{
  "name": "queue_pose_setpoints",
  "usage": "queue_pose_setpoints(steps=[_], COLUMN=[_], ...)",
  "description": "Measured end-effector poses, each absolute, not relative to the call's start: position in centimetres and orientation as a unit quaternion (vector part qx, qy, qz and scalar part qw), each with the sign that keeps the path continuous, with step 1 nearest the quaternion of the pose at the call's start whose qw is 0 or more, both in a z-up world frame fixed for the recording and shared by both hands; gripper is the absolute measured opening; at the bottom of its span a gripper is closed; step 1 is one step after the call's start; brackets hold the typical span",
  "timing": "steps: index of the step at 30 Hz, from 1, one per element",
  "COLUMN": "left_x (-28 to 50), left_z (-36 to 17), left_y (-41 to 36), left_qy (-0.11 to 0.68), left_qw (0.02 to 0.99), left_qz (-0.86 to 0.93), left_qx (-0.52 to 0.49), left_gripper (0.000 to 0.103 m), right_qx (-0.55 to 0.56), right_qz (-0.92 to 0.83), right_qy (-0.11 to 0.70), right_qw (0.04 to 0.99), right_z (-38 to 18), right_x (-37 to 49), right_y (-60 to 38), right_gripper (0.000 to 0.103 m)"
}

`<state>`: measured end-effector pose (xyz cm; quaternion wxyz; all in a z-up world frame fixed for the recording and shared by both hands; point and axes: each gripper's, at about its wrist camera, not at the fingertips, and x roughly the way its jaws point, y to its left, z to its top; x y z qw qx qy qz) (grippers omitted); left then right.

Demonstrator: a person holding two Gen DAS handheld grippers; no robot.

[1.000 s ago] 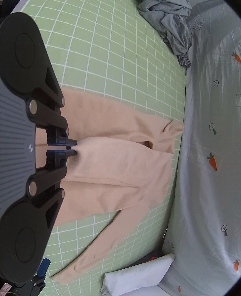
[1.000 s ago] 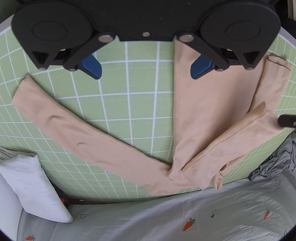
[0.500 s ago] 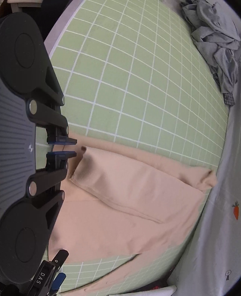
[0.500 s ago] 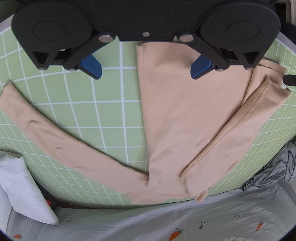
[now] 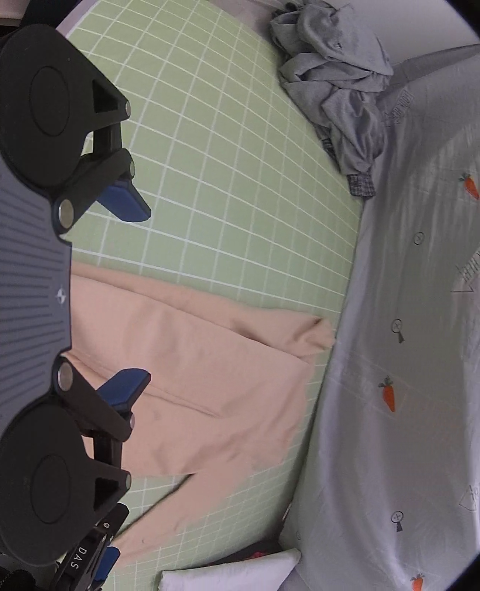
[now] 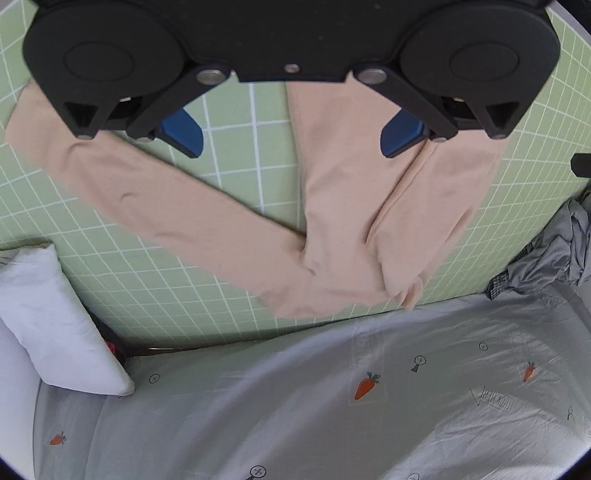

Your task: Fold clothes

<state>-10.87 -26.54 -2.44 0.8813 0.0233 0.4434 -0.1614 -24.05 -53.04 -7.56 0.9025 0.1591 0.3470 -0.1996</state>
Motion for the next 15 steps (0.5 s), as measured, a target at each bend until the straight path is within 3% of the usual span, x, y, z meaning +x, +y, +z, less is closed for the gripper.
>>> queue_pose_setpoints(steps=[15], left_x=[-11.3], left_z=[-2.7], left_y=[-33.2], left_qy=[0.448], left_qw=[0.872], left_qz=[-0.18], left_qx=[0.084], left_gripper=[0.096], right_qx=[0.246], right_qz=[-0.344], right_qy=[0.383], right_qw=[0.821], right_z=[-12.4], right_x=[-28.3], right_y=[-63.1], right_gripper=[0.103])
